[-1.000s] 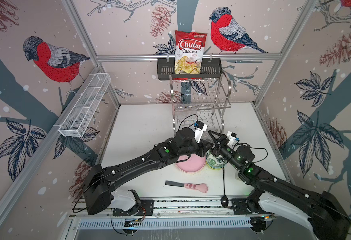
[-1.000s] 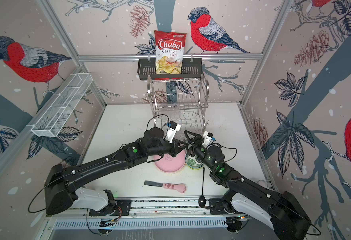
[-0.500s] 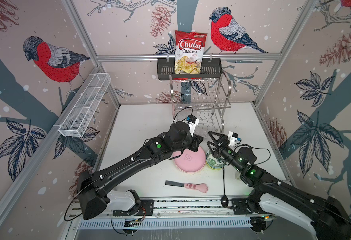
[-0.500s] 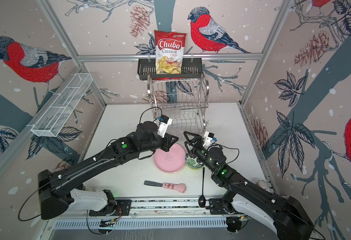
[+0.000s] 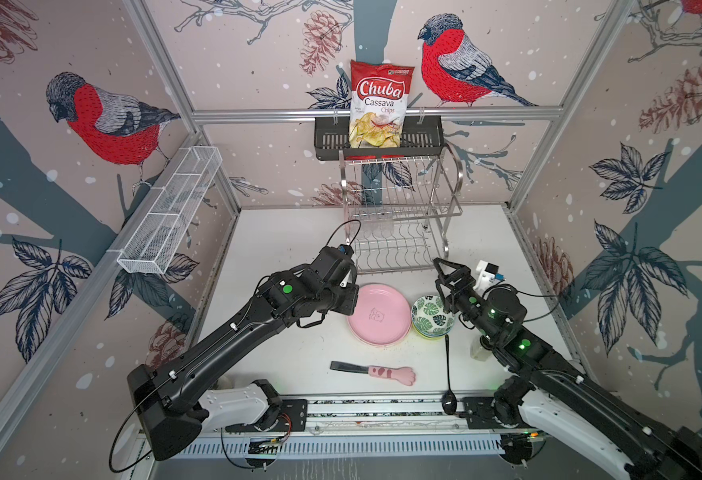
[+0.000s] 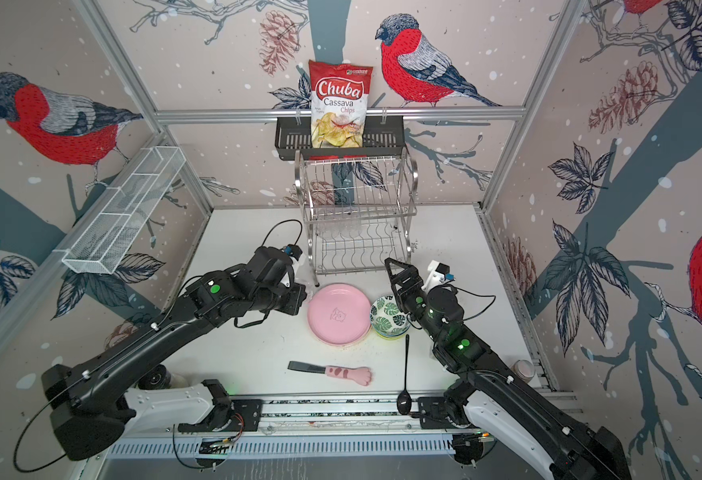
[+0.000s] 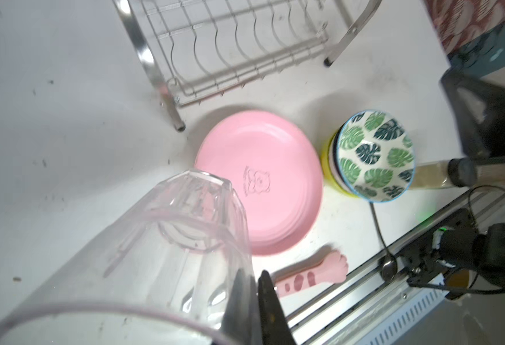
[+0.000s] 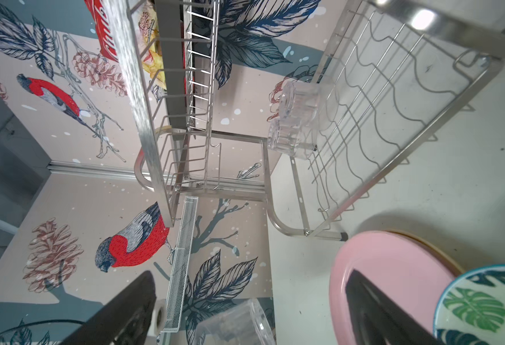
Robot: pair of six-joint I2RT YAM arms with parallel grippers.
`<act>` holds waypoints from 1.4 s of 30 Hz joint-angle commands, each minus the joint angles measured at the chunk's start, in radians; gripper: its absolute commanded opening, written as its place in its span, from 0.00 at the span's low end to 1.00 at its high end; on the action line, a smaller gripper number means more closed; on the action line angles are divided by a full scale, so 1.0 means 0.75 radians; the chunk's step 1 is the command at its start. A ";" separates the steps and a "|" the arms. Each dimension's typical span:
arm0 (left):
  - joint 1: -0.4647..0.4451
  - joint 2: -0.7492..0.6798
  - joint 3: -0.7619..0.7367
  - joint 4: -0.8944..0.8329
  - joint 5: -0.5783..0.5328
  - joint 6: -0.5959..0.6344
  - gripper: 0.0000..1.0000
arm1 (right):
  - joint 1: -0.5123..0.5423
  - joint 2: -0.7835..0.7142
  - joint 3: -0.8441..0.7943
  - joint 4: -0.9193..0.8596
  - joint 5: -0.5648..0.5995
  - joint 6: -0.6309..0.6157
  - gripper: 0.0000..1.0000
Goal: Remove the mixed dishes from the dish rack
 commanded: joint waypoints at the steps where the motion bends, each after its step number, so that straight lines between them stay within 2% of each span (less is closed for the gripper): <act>1: 0.010 -0.008 -0.051 -0.193 -0.059 -0.073 0.00 | -0.016 0.001 0.020 -0.072 0.029 -0.060 0.99; 9: 0.012 0.032 -0.243 -0.073 0.100 -0.113 0.00 | -0.034 0.022 0.008 -0.042 0.008 -0.055 0.99; 14: 0.013 0.144 -0.264 -0.062 0.148 -0.096 0.00 | -0.038 0.005 -0.007 -0.079 -0.007 -0.048 0.99; 24: 0.013 0.282 -0.277 0.065 0.172 -0.069 0.00 | -0.043 -0.094 -0.083 -0.097 0.012 -0.014 0.99; 29: 0.013 0.336 -0.295 0.085 0.229 -0.058 0.00 | -0.044 -0.132 -0.108 -0.112 0.037 -0.003 0.99; 34: 0.013 0.353 -0.305 0.093 0.198 -0.055 0.00 | -0.050 -0.134 -0.126 -0.099 0.041 0.001 0.99; 40: 0.012 0.380 -0.306 0.121 0.227 -0.057 0.04 | -0.052 -0.124 -0.165 -0.054 0.042 0.023 0.99; 42: 0.011 0.379 -0.325 0.126 0.241 -0.058 0.09 | -0.052 -0.114 -0.166 -0.044 0.037 0.020 0.99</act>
